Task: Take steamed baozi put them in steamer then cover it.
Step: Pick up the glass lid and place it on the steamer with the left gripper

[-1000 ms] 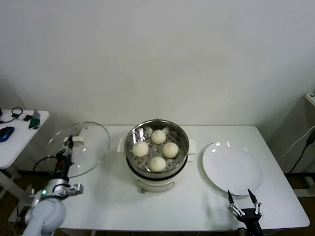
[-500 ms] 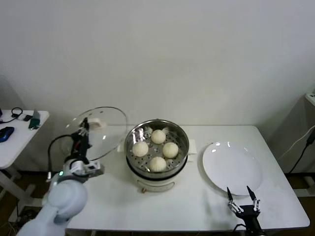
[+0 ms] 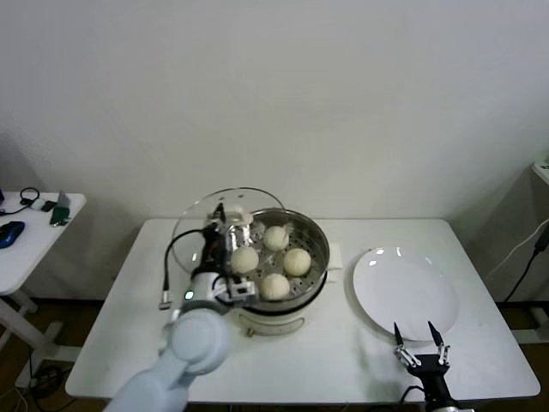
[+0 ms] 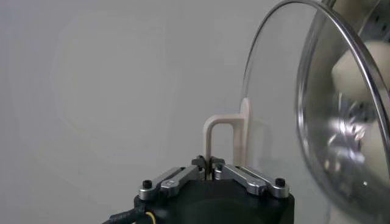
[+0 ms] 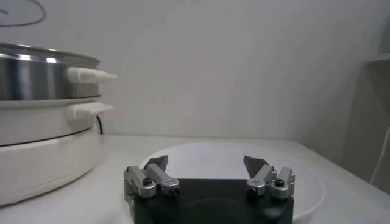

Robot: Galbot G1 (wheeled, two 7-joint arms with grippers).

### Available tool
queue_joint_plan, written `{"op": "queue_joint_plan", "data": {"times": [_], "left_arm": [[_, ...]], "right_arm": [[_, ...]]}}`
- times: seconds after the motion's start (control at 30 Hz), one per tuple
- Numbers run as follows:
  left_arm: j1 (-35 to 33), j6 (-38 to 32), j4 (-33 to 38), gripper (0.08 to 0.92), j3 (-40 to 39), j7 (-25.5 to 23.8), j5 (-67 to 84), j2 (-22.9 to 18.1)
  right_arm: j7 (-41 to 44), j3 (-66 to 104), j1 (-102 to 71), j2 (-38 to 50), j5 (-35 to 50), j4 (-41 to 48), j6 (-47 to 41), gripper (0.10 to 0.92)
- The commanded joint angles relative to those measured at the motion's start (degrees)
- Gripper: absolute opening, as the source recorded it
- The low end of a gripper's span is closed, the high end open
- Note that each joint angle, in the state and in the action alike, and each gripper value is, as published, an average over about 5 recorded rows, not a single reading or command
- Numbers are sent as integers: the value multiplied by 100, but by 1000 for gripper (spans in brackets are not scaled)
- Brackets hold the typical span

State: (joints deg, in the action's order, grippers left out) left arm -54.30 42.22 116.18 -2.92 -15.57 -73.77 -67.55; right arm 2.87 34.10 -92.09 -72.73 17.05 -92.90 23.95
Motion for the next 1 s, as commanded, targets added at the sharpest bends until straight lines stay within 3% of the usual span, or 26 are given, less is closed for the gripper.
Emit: {"op": "queue_joint_plan", "data": {"times": [0.03, 0.33, 1.0], "left_arm": [[408, 278, -1009, 132, -1068, -240, -1111, -1432], [108, 278, -1309, 132, -965, 34, -1258, -1674], [-104, 253, -1426, 132, -589, 435, -1178, -1432]], "right_arm": [[-21, 24, 43, -28, 3, 88, 74, 823], [-46, 118, -4, 32, 27, 67, 134, 823], [-33, 138, 10, 37, 27, 119, 172, 823]]}}
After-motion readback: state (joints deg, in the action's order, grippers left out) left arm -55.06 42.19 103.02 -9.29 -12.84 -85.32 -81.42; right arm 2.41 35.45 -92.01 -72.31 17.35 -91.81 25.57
